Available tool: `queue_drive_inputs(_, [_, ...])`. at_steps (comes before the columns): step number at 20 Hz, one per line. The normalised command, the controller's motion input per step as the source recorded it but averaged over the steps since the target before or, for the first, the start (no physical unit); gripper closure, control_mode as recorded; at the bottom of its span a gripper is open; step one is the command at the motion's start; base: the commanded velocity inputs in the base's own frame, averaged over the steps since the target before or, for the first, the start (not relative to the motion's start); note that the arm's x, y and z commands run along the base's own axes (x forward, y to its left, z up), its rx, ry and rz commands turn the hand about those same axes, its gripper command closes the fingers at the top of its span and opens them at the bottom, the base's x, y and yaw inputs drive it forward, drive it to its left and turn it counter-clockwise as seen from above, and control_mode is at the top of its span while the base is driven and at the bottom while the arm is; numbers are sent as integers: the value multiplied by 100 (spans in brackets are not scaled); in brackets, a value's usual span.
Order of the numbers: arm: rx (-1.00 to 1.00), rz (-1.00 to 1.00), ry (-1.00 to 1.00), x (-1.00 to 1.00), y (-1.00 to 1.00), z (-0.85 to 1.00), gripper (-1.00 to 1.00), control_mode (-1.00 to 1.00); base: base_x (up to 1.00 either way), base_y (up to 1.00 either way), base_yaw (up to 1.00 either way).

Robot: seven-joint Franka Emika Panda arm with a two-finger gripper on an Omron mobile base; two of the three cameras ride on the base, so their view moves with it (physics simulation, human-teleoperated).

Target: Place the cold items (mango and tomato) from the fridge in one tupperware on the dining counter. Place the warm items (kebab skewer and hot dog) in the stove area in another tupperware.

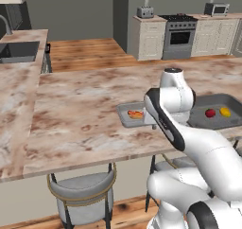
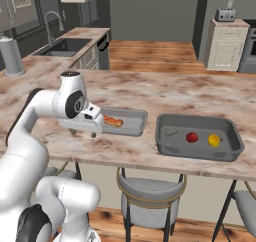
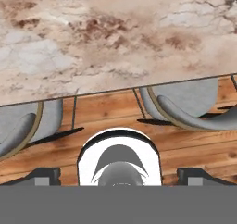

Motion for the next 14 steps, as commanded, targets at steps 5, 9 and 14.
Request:
queue_drive_inputs(5, [0,-3,0,-14,-3,0,-100,100,-78,-35,-21])
queue_drive_inputs(9, [0,0,0,0,0,0,-100,100,-42,-95,-31])
queue_drive_inputs(14, [0,0,0,0,0,0,-100,100,0,-100,-7])
